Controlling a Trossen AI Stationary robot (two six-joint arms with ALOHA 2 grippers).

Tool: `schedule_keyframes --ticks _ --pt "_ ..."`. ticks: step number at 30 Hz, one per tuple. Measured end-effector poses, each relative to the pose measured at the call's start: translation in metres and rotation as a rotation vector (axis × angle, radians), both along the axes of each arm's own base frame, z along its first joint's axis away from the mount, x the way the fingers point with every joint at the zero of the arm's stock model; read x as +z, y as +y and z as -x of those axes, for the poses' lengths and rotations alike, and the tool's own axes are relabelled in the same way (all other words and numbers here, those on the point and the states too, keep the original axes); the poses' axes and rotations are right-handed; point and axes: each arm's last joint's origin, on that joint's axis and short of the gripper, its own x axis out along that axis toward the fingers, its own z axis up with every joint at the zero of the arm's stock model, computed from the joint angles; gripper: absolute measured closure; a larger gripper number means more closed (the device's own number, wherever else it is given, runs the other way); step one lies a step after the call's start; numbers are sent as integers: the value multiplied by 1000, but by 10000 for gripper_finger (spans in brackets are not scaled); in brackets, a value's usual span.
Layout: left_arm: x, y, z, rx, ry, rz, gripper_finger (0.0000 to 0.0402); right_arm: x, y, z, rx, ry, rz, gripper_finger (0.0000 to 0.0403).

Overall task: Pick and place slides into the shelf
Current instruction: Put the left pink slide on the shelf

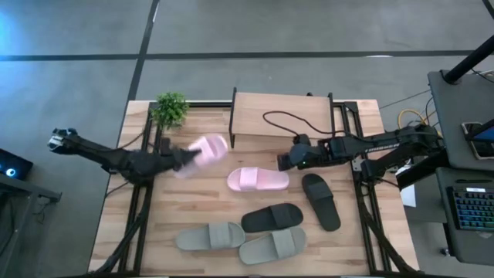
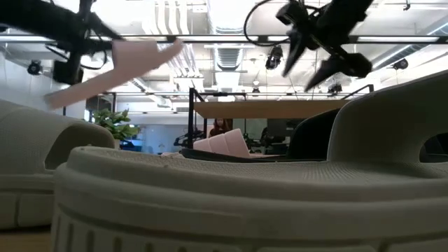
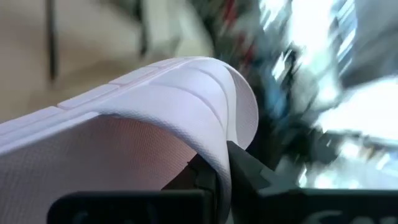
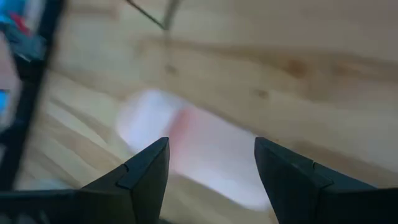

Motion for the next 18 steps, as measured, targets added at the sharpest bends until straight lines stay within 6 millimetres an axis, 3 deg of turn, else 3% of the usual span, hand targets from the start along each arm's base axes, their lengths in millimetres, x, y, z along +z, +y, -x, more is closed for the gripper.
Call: schedule_keyframes --ticks 6,9,15,18 --pt "48 20 7 250 -233 -332 401 29 -11 -8 -28 -91 108 183" --pt "59 28 1 366 -233 -345 401 43 -19 -11 -40 -119 133 183" --pt "63 50 -36 507 -242 -214 401 66 -30 -12 -120 -175 203 183" --pt "65 65 -61 501 -279 -240 402 73 -34 -12 -158 -192 229 183"
